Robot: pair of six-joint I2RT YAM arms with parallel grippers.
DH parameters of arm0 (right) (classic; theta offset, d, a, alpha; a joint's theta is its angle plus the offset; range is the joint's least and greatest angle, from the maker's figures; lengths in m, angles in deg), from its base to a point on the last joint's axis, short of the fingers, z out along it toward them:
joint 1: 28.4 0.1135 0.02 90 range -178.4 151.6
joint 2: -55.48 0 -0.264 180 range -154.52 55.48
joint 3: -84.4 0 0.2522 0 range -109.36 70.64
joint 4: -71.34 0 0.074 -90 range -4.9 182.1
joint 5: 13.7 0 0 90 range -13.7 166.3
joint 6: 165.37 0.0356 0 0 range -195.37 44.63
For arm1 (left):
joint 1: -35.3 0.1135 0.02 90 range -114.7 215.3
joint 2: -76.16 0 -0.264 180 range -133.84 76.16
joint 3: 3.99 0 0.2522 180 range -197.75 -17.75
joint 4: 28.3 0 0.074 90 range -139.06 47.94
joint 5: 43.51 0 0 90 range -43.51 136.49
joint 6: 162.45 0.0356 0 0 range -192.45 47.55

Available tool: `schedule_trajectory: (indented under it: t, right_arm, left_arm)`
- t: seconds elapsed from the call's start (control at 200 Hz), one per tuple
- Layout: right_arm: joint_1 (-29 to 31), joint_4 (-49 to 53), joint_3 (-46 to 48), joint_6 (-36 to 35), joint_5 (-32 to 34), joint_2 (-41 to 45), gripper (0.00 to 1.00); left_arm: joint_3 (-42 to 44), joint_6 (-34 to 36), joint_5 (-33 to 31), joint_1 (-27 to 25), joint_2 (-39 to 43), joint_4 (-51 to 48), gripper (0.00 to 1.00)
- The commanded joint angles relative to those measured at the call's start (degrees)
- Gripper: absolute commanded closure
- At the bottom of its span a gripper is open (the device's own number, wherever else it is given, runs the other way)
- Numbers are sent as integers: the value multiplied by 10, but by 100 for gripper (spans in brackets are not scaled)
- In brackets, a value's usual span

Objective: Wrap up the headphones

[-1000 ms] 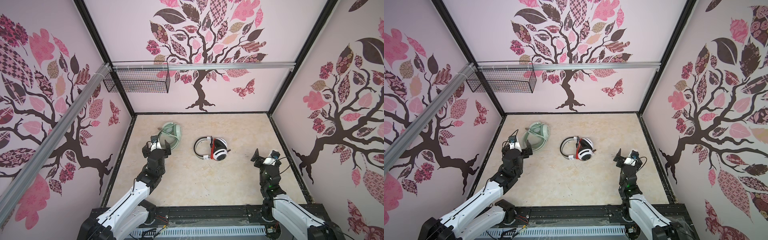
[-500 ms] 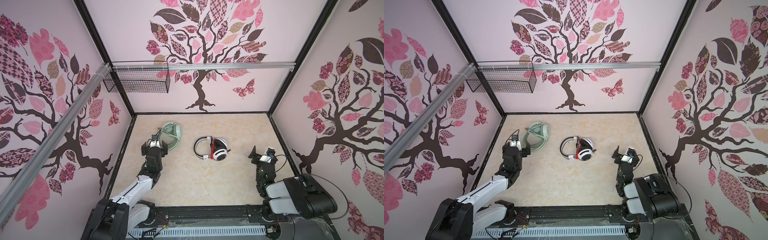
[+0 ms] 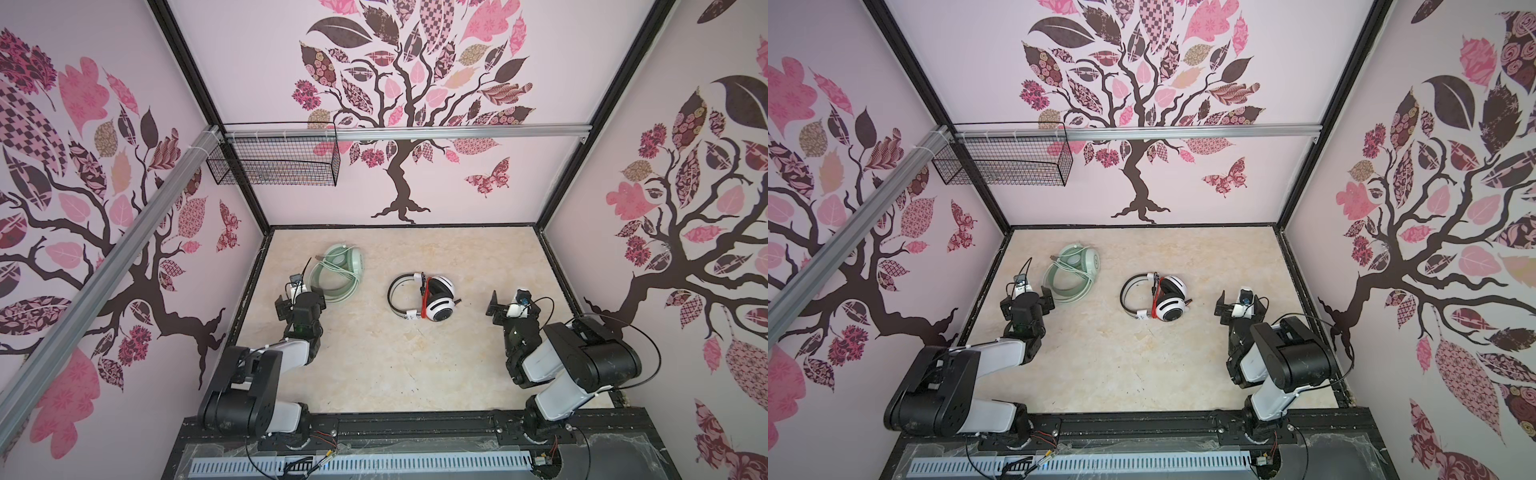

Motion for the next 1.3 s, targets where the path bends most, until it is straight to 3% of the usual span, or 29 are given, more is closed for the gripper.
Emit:
schedule_trajectory:
  t: [0.0,0.12,0.21,0.295,0.395,0.445,0.495,0.625,0.825,0.98,1.065,1.13,1.295]
  right_arm:
    - [0,41,-21,-3,1,29,0]
    - [-20,150,-75,19,-16,33,1]
    - [-26,171,-80,23,-27,39,1]
    - [-27,156,-76,22,-27,36,0]
    - [-27,162,-79,23,-28,36,1]
    - [-26,168,-82,23,-29,36,1]
    - [-29,177,-86,24,-34,35,1]
    - [-78,263,-124,51,-133,38,0]
    - [-77,240,-112,46,-139,41,1]
    - [-53,88,-18,-4,-187,61,0]
    - [-54,189,-101,19,-129,20,1]
    - [-102,234,-112,51,-215,35,0]
    - [-89,245,-117,39,-192,36,0]
  left_arm:
    - [-10,-50,45,47,-7,40,3]
    - [9,-33,107,56,-5,68,3]
    - [40,-9,163,55,-18,140,3]
    - [52,1,149,44,-61,212,4]
    - [33,12,160,40,-60,175,3]
    - [-10,18,176,40,-67,106,3]
    - [-13,12,230,64,-67,93,3]
    - [-12,12,220,59,-66,92,3]
    - [-2,17,207,51,-62,106,3]
    - [-2,17,207,52,-62,107,3]
    - [-2,17,207,52,-62,107,3]
    - [-2,17,208,52,-61,107,3]
    - [-2,17,209,52,-62,106,3]
